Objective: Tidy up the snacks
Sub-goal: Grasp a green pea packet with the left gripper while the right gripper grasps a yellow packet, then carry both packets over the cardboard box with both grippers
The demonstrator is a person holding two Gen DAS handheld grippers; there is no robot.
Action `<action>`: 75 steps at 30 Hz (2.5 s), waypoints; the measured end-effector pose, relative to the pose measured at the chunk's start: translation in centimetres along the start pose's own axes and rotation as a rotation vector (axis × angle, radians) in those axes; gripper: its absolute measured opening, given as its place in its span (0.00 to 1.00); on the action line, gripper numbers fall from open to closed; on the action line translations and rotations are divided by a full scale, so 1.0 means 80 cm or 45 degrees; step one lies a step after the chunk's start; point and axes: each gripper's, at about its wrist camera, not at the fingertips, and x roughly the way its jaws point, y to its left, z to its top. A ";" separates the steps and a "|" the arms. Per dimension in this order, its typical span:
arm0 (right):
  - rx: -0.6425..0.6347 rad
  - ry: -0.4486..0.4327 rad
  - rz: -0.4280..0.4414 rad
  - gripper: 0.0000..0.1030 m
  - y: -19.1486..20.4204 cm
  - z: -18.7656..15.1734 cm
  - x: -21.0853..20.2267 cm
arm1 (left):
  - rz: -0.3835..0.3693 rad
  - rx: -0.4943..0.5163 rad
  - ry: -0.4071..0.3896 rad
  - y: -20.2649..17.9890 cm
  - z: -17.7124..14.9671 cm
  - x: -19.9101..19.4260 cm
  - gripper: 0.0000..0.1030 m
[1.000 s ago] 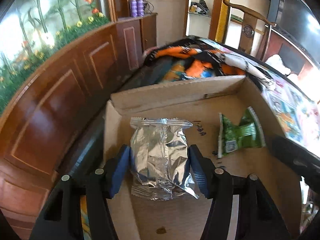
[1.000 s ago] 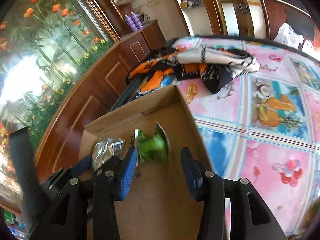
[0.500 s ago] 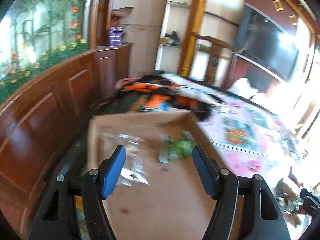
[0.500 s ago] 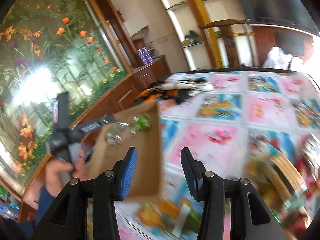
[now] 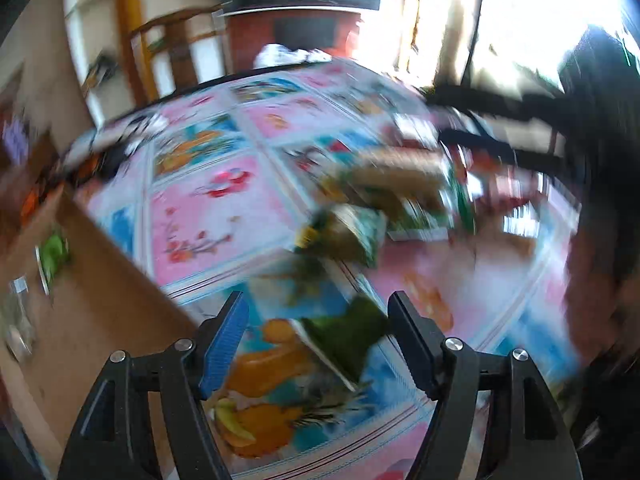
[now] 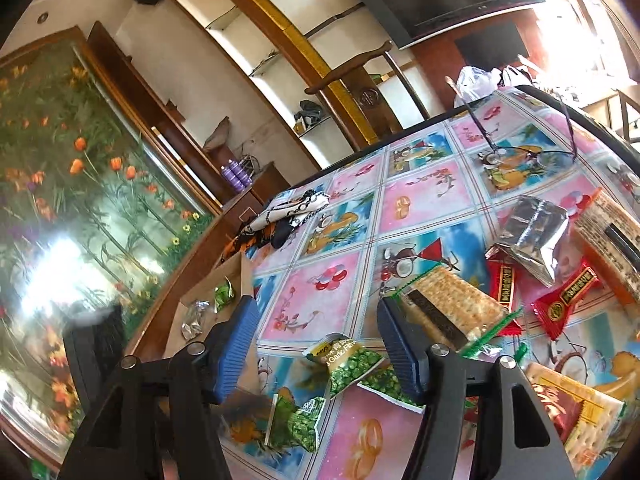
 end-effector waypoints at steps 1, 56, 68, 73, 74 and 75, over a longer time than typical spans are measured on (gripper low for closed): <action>0.013 0.001 0.005 0.65 -0.002 0.000 -0.002 | -0.020 0.049 0.022 -0.009 -0.002 0.005 0.71; -0.342 0.272 -0.511 0.32 0.005 -0.049 0.059 | 0.016 -0.311 -0.095 0.042 -0.003 -0.008 0.35; -0.361 0.105 -0.349 0.32 0.039 -0.040 0.028 | 0.042 -0.348 -0.120 0.051 -0.002 -0.012 0.35; -0.391 0.105 -0.305 0.32 0.051 -0.045 0.030 | 0.046 -0.370 -0.135 0.056 -0.002 -0.016 0.35; -0.399 0.103 -0.307 0.32 0.052 -0.046 0.031 | 0.044 -0.375 -0.138 0.057 -0.002 -0.017 0.35; -0.405 0.105 -0.304 0.32 0.054 -0.047 0.031 | 0.045 -0.380 -0.142 0.058 -0.002 -0.018 0.35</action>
